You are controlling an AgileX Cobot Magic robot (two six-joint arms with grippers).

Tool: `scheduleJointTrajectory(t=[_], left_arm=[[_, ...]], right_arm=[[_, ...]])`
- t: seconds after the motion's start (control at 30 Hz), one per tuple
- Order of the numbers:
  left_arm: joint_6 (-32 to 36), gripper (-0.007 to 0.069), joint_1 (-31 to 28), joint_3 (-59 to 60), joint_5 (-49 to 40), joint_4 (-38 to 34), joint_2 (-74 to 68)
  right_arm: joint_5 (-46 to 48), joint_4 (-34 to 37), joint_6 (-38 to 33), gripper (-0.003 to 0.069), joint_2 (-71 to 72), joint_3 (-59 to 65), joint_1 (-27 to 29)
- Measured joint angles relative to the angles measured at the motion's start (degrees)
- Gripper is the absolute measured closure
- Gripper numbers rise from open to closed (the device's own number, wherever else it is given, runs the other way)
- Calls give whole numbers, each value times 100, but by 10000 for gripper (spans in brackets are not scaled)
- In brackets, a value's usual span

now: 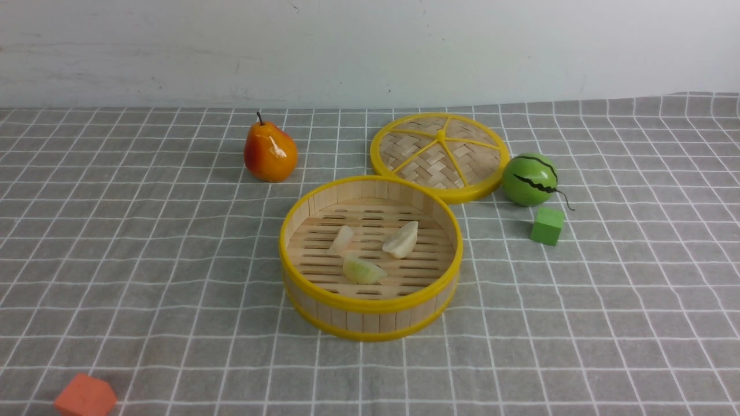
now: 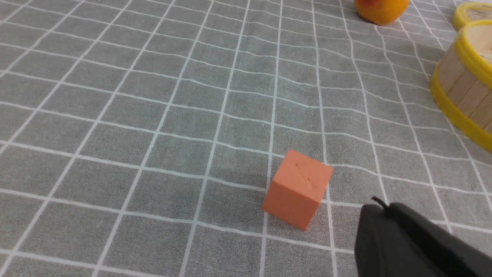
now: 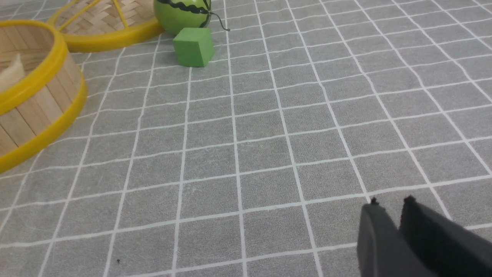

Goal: Put the dumplings into the steamer on the table with the grey tablecloth.

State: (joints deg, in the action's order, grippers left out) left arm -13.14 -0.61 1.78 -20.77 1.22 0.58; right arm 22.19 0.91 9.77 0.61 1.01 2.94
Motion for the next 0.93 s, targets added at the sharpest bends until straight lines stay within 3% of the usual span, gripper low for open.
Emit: scheduleJointTrajectory(t=[0.93], left_arm=[[-5, 636, 0, 0, 0, 6, 0]], right_arm=[[0, 0, 0, 529, 0, 0, 0]])
